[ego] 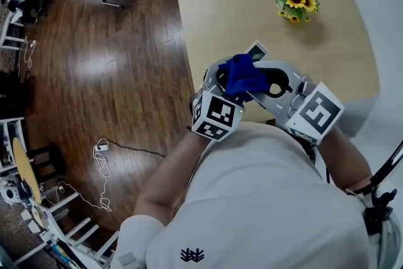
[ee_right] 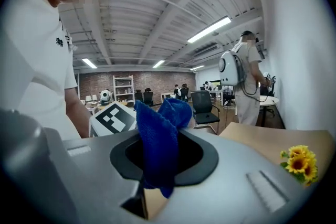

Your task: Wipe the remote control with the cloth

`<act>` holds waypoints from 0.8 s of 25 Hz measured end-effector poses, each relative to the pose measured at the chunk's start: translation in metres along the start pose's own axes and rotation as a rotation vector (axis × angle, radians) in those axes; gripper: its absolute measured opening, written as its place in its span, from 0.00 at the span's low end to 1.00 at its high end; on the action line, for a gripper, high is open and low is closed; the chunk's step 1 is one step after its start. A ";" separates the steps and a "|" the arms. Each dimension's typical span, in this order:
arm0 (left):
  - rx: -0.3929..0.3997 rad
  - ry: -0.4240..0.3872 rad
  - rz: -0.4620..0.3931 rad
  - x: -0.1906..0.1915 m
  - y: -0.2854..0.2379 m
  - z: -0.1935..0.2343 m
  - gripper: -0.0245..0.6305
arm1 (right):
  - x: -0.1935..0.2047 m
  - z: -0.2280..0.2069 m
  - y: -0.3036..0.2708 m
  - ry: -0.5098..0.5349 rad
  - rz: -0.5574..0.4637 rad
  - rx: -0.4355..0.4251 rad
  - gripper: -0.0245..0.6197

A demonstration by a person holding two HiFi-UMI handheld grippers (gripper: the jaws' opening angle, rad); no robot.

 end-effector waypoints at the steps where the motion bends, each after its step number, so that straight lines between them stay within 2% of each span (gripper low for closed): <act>1: 0.006 -0.012 -0.005 -0.003 0.002 -0.002 0.40 | 0.001 0.008 -0.008 -0.003 0.015 -0.020 0.16; 4: 0.024 -0.039 -0.014 -0.006 0.012 -0.011 0.40 | 0.004 0.028 -0.022 -0.032 0.044 -0.047 0.16; 8: 0.027 -0.041 -0.029 0.007 0.044 -0.026 0.40 | 0.006 0.057 -0.021 0.007 0.051 -0.005 0.16; 12: 0.031 -0.043 -0.038 0.008 0.048 -0.024 0.40 | 0.006 0.040 -0.016 0.015 0.065 0.060 0.16; 17: 0.028 -0.041 -0.046 0.010 0.053 -0.017 0.40 | 0.005 0.010 -0.005 0.091 0.055 0.152 0.16; 20: 0.023 -0.035 -0.050 0.011 0.055 -0.014 0.40 | 0.002 -0.011 0.008 0.095 0.053 0.224 0.16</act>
Point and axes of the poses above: the fingertips, and each gripper's own axes: y backward along the fingers, z to its left, x out of its underside, the point moved 7 cm from there along y, backward along the fingers, and after that the axes turned 7 degrees about x, right-handed, at the moved point
